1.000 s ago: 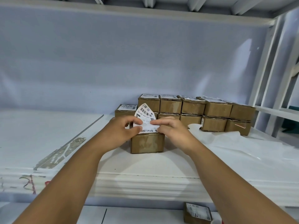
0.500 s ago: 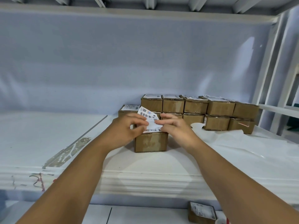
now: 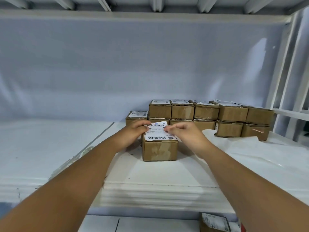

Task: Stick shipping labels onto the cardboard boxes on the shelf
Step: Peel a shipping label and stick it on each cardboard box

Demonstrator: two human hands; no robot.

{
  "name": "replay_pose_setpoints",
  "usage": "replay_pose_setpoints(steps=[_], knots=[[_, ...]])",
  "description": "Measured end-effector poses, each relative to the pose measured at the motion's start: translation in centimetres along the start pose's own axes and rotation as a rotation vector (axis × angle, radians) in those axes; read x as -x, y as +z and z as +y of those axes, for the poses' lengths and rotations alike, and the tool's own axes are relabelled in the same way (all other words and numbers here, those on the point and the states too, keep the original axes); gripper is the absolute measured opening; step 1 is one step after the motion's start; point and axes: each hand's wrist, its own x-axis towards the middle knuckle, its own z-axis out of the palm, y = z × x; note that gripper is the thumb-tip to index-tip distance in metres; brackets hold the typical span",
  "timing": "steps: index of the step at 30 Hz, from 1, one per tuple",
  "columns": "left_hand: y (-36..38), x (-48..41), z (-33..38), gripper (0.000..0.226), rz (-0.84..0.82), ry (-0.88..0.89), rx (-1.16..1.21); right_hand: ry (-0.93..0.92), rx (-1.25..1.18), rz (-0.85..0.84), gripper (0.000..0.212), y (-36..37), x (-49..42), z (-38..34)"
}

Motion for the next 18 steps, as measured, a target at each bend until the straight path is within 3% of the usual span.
replay_pose_setpoints(steps=[12,18], knots=[[0.2,-0.1,-0.6,0.030,0.027,0.022,0.036,0.048,-0.044,-0.040,0.017,0.9,-2.2,0.6],[0.4,-0.1,-0.6,0.037,0.043,-0.006,0.018,0.124,-0.143,-0.100,0.031,1.2,-2.3,0.8]])
